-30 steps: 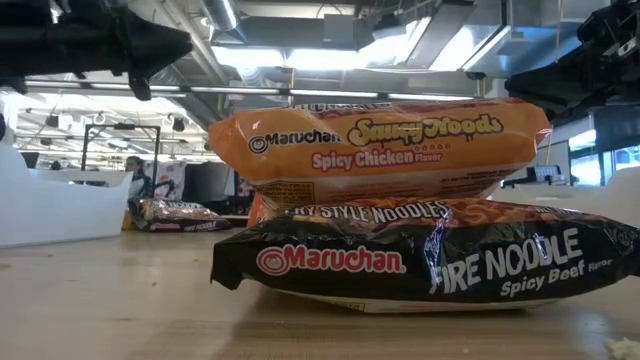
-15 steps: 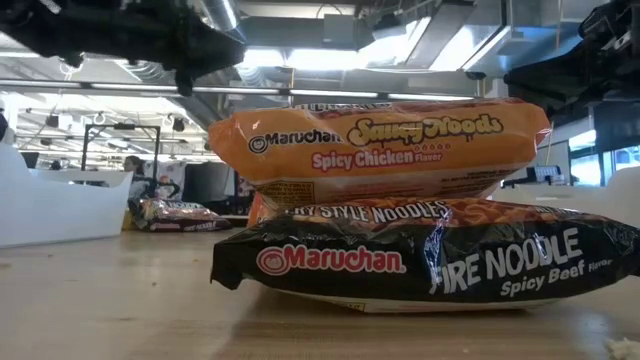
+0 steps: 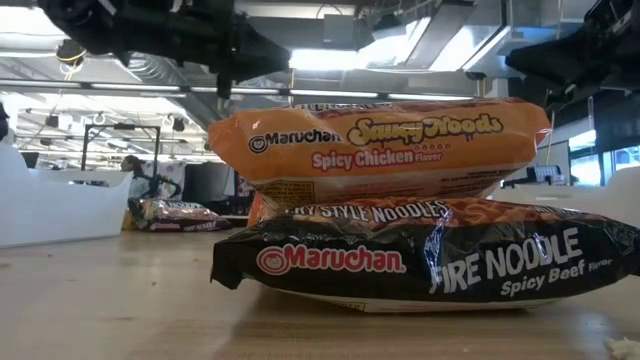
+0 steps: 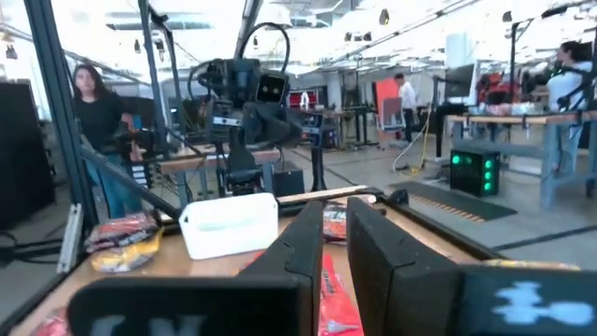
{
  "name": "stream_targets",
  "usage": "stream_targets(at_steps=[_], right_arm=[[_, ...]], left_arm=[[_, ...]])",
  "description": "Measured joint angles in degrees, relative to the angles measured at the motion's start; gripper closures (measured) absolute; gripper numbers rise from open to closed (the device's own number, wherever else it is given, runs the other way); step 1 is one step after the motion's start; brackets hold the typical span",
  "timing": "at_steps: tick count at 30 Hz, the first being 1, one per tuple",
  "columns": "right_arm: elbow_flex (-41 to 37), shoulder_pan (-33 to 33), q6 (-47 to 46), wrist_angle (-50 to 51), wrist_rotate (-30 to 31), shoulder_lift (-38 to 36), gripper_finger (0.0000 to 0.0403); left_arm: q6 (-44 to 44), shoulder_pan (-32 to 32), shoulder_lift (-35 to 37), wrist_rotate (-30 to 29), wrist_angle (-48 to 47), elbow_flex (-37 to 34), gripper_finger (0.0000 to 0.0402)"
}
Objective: Sort Maruchan noodles
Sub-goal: Put the middle orange noodle into the left white bin
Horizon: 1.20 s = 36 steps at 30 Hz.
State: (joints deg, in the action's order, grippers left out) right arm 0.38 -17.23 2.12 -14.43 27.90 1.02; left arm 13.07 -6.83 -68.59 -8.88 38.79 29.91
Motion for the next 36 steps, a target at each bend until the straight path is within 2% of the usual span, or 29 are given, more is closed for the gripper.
stream_targets(at_steps=[4,7,10,15,20,23,27,32,36], right_arm=[[0.0,0.0,1.2,-0.9,0.0,0.0,0.0368],[0.0,0.0,1.2,-0.9,0.0,0.0,0.0366],[0.0,0.0,0.2,-0.1,0.0,0.0,0.0345],[0.0,0.0,-0.6,0.5,2.0,0.7,0.0257],[0.1,0.0,-0.2,-5.7,3.6,5.1,0.0156],[0.1,0.0,-0.1,-9.4,2.4,9.5,0.011],[0.1,0.0,-0.4,-13.5,3.4,15.0,0.0074],[0.1,0.0,-0.4,-20.0,11.6,21.4,0.0064],[0.1,0.0,1.1,-24.3,12.5,24.3,0.0064]], left_arm=[[-2.2,0.0,-2.7,4.6,-1.3,2.8,0.0321],[-4.8,-0.8,-4.2,5.3,-4.3,4.7,0.0304],[-6.9,-1.6,-5.5,5.4,-8.2,6.3,0.0279],[-7.3,-2.3,-8.1,8.1,-14.5,8.7,0.023],[-4.4,-1.8,-9.9,15.1,-22.6,12.8,0.0193],[-3.8,-0.9,-9.9,13.6,-26.1,14.8,0.019],[-3.0,0.7,-9.9,11.3,-26.3,15.2,0.0192],[-4.2,2.1,-9.8,9.1,-25.5,15.2,0.0193],[-6.1,3.8,-9.8,8.7,-23.0,15.2,0.0193]])
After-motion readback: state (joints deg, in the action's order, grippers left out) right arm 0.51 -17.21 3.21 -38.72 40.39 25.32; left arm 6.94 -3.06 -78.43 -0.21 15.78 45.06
